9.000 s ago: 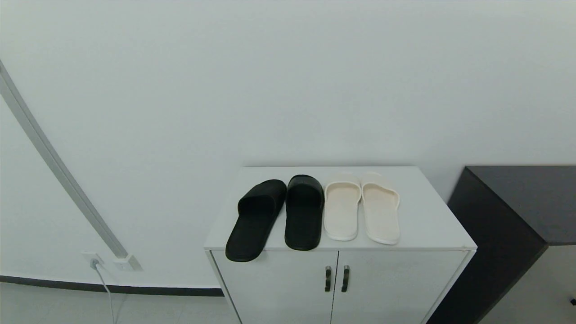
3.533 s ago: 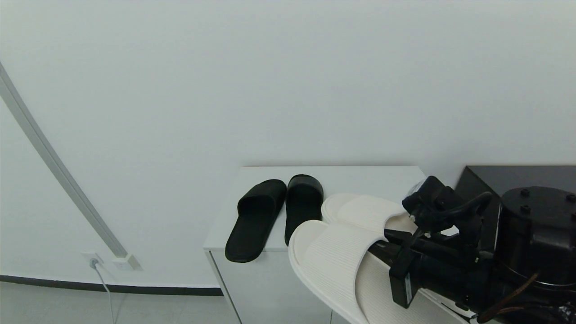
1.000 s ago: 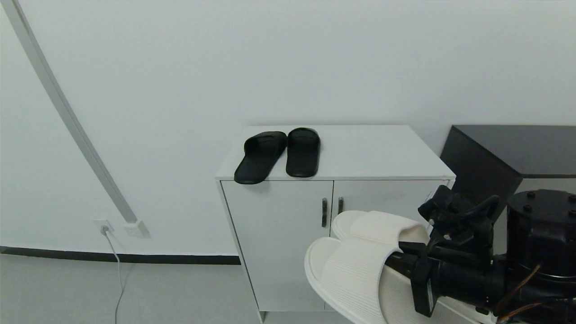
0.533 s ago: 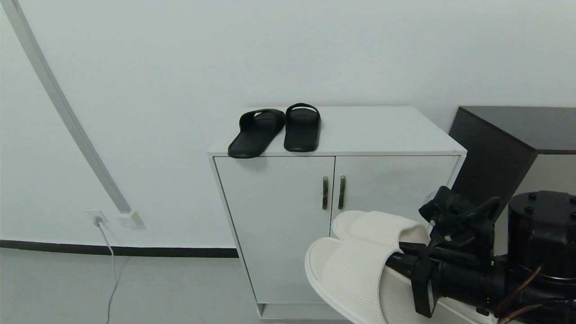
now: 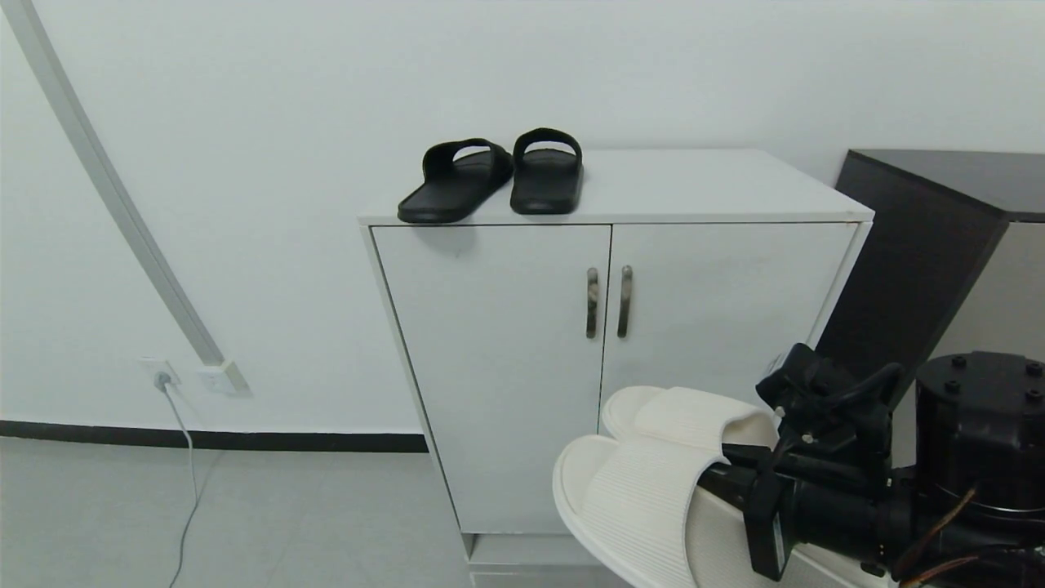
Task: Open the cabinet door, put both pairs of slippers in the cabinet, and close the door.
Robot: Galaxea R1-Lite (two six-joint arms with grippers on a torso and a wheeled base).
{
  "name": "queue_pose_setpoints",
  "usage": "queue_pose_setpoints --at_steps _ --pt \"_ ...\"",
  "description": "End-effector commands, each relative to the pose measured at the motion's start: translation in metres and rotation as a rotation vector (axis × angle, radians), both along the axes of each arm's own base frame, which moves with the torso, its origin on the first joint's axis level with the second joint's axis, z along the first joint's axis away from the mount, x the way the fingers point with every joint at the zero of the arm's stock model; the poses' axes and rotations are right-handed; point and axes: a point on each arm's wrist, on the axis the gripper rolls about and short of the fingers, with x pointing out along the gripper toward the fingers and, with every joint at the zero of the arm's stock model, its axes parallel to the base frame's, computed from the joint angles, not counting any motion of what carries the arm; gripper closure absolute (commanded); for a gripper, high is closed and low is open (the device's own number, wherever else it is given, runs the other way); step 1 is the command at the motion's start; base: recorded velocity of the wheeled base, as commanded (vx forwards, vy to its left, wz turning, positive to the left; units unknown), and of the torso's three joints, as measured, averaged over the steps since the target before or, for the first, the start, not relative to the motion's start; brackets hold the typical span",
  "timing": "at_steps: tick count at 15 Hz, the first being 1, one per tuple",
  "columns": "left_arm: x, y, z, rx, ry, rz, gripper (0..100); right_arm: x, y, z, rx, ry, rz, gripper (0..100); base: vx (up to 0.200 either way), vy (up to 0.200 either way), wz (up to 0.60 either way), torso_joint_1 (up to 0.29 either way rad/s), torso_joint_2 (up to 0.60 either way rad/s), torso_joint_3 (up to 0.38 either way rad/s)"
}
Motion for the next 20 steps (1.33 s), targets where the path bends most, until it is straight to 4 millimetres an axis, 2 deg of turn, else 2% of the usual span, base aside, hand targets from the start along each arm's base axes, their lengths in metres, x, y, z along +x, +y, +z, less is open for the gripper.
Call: queue_pose_setpoints --at_steps 1,9,10,12,13,15,17,20 --pt "0.0 0.0 0.0 0.0 0.001 0.001 0 0.0 0.001 -0.002 -0.006 0.006 0.002 100 0.0 0.0 0.0 -0.124 0.48 0.339" --pt "0.003 0.0 0.003 0.058 0.031 0.001 0 0.0 0.0 -0.004 -0.008 0.005 0.0 100 0.0 0.0 0.0 -0.076 0.45 0.372" --pt "0.002 0.0 0.008 0.07 0.015 -0.012 0 0.0 0.0 -0.005 -0.008 0.008 -0.001 100 0.0 0.0 0.0 -0.007 0.44 0.427" --pt "-0.001 -0.001 0.059 -0.035 -0.057 -0.05 0 0.002 0.001 -0.007 -0.017 0.016 -0.002 100 0.0 0.0 0.0 0.0 0.25 0.234" --pt "0.008 -0.001 0.07 -0.046 -0.004 -0.081 0 0.003 0.002 -0.009 -0.021 0.019 -0.002 100 0.0 0.0 0.0 -0.002 0.1 0.105" --pt "0.027 -0.004 0.076 -0.049 0.091 -0.163 0 0.003 0.003 -0.011 -0.028 0.006 0.001 100 0.0 0.0 0.0 -0.001 0.03 0.023" --pt "0.042 -0.007 0.077 -0.003 0.155 -0.327 0 0.004 0.003 -0.012 -0.021 0.0 -0.001 100 0.0 0.0 0.0 0.0 0.0 0.0" --pt "0.078 -0.013 0.103 0.029 0.152 -0.465 0 0.005 0.004 -0.013 -0.021 -0.002 -0.007 100 0.0 0.0 0.0 0.0 0.0 0.0"
